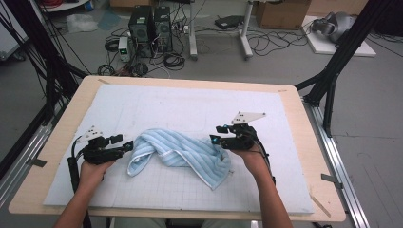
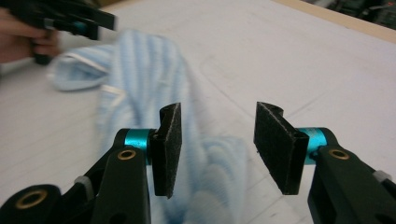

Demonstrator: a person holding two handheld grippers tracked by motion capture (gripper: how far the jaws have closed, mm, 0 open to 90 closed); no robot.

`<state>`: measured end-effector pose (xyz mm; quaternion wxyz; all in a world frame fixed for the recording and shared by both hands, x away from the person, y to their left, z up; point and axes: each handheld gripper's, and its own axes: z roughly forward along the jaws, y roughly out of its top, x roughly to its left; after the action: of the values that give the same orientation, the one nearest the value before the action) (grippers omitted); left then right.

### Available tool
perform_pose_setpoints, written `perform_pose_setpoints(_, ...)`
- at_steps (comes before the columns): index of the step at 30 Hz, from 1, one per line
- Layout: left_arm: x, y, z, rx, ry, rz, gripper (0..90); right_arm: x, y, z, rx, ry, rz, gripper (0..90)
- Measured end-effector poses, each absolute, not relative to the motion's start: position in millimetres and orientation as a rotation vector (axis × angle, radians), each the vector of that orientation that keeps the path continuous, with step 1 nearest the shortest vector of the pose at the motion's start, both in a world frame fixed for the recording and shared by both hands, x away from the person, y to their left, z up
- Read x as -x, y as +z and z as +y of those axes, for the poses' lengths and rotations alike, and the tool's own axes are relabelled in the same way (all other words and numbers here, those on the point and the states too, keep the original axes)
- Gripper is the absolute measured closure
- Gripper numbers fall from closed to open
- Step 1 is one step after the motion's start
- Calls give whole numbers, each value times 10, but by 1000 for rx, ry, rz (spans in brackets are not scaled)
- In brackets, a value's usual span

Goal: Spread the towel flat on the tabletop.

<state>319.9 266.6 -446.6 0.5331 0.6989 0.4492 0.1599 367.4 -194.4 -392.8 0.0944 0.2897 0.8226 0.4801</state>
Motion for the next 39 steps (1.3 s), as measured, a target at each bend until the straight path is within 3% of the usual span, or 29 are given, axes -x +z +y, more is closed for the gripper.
perform_pose_setpoints(10, -3201, -4465, 2649, -1667, 380, 1063, 340, -4012, -4268, -1637, -971, 1093, 2569, 512)
perform_pose_setpoints(13, -3202, -4466, 2648, -1667, 380, 1062, 341, -3997, -4375, -1507, -940, 1016, 2634, 450)
perform_pose_setpoints(15, -3202, -4467, 2648, -1667, 380, 1062, 341, -3953, -4355, -1466, -900, 984, 2647, 513)
perform_pose_setpoints(17, -3201, -4466, 2647, -1668, 380, 1062, 341, -3896, -4326, -1437, -852, 955, 2679, 694)
perform_pose_setpoints(19, -3197, -4463, 2648, -1666, 380, 1061, 341, -3834, -4306, -1400, -810, 937, 2702, 819)
perform_pose_setpoints(21, -3193, -4460, 2655, -1666, 380, 1061, 341, -3795, -4274, -1392, -771, 922, 2708, 854)
perform_pose_setpoints(31, -3191, -4464, 2662, -1661, 382, 1066, 341, -3526, -3875, -1971, -873, 1203, 2388, 857)
perform_pose_setpoints(39, -3196, -4464, 2630, -1665, 382, 1064, 342, -3264, -3863, -2529, -1000, 1133, 2270, 857)
